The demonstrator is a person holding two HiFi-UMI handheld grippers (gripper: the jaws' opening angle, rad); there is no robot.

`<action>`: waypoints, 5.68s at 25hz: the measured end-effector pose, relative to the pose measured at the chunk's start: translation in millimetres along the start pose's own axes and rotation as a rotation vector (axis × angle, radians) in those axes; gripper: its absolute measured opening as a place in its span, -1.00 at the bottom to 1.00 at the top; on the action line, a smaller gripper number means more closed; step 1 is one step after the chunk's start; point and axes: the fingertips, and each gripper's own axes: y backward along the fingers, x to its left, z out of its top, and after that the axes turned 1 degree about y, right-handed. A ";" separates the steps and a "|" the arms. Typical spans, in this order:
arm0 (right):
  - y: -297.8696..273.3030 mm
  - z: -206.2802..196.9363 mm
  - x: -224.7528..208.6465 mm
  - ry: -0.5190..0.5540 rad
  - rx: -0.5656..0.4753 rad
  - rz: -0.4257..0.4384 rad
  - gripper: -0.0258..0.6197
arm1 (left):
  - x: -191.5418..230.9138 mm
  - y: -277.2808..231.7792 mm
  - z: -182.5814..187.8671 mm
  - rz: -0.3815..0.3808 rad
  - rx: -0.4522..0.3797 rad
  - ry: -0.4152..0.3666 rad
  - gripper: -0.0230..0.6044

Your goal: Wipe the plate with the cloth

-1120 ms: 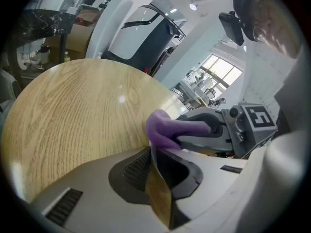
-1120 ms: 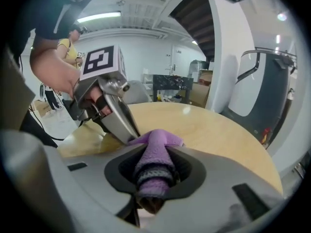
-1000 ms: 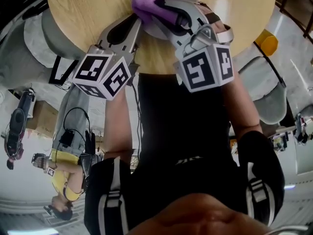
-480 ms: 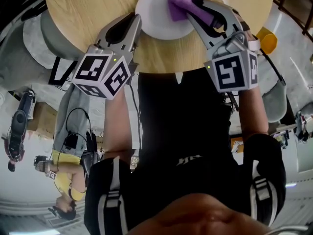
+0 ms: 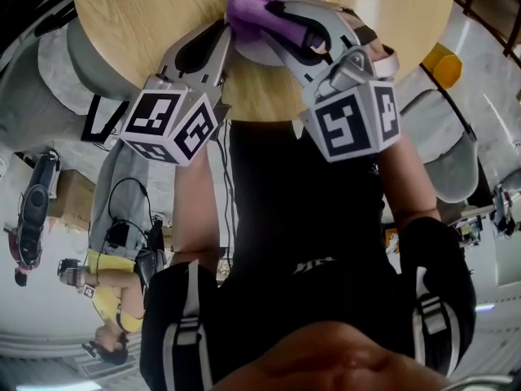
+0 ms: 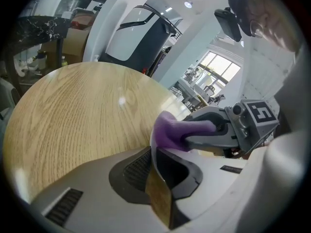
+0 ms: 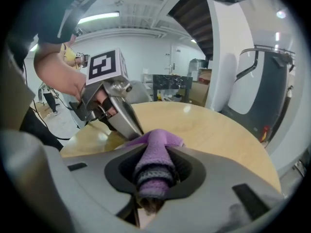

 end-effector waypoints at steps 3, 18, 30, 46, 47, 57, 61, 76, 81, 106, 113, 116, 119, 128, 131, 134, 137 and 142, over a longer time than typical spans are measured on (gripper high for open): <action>-18.8 3.2 10.8 0.044 0.010 0.018 -0.63 | 3.0 4.4 1.4 0.002 -0.006 0.013 -0.81; 45.8 -63.0 -11.7 0.004 0.175 -0.022 -0.63 | 1.6 -0.8 3.1 0.014 -0.003 -0.013 -0.82; 2.4 -10.7 12.7 0.026 0.075 0.022 -0.63 | -0.1 -2.7 7.0 0.021 -0.009 -0.013 -0.82; 57.6 -71.3 -1.9 0.001 0.202 -0.002 -0.63 | -5.4 -2.3 4.9 0.017 -0.012 -0.028 -0.83; 56.3 -72.8 -3.7 -0.011 0.207 -0.006 -0.63 | -0.5 -1.8 6.2 0.017 -0.013 -0.026 -0.83; 16.9 -22.1 26.1 0.035 0.095 0.064 -0.63 | -8.7 -5.2 6.2 0.022 -0.012 -0.038 -0.83; -5.0 -17.2 36.9 0.037 0.078 0.099 -0.63 | -2.6 -3.2 10.6 0.041 -0.011 -0.059 -0.83; 76.0 -94.1 16.0 0.007 0.237 0.028 -0.63 | -18.1 -11.1 -6.1 0.033 0.001 -0.074 -0.83; 86.6 -76.1 46.4 0.054 0.180 0.012 -0.63 | -32.4 0.3 -30.7 0.045 -0.015 -0.070 -0.83; 68.7 -81.9 27.1 -0.005 0.253 0.037 -0.63 | -4.8 -3.1 0.1 0.070 -0.004 -0.103 -0.83; 34.8 -25.2 53.6 0.017 0.108 0.095 -0.63 | -2.4 -2.7 0.0 0.082 -0.005 -0.105 -0.83; 10.0 -14.2 70.8 0.016 0.080 0.154 -0.63 | -3.0 -3.9 0.9 0.083 -0.008 -0.105 -0.83; 1.4 -19.2 74.8 0.024 0.091 0.171 -0.63 | -3.9 -4.8 2.6 0.082 -0.008 -0.110 -0.83; 47.4 -66.7 52.3 0.016 0.202 0.122 -0.63 | -6.2 -4.0 -0.5 0.078 -0.004 -0.121 -0.83; 61.5 -77.7 41.4 0.015 0.236 0.092 -0.63 | -3.5 -3.7 0.2 0.080 -0.005 -0.120 -0.83; 74.6 -89.0 36.8 0.002 0.270 0.073 -0.63 | -3.6 -4.6 0.9 0.080 -0.008 -0.120 -0.83; 79.2 -85.9 33.9 -0.009 0.267 0.043 -0.63 | -4.0 -4.0 0.2 0.082 -0.010 -0.121 -0.83; 41.3 -39.2 41.9 -0.001 0.136 0.042 -0.63 | -5.1 -2.0 -1.7 0.087 -0.010 -0.122 -0.83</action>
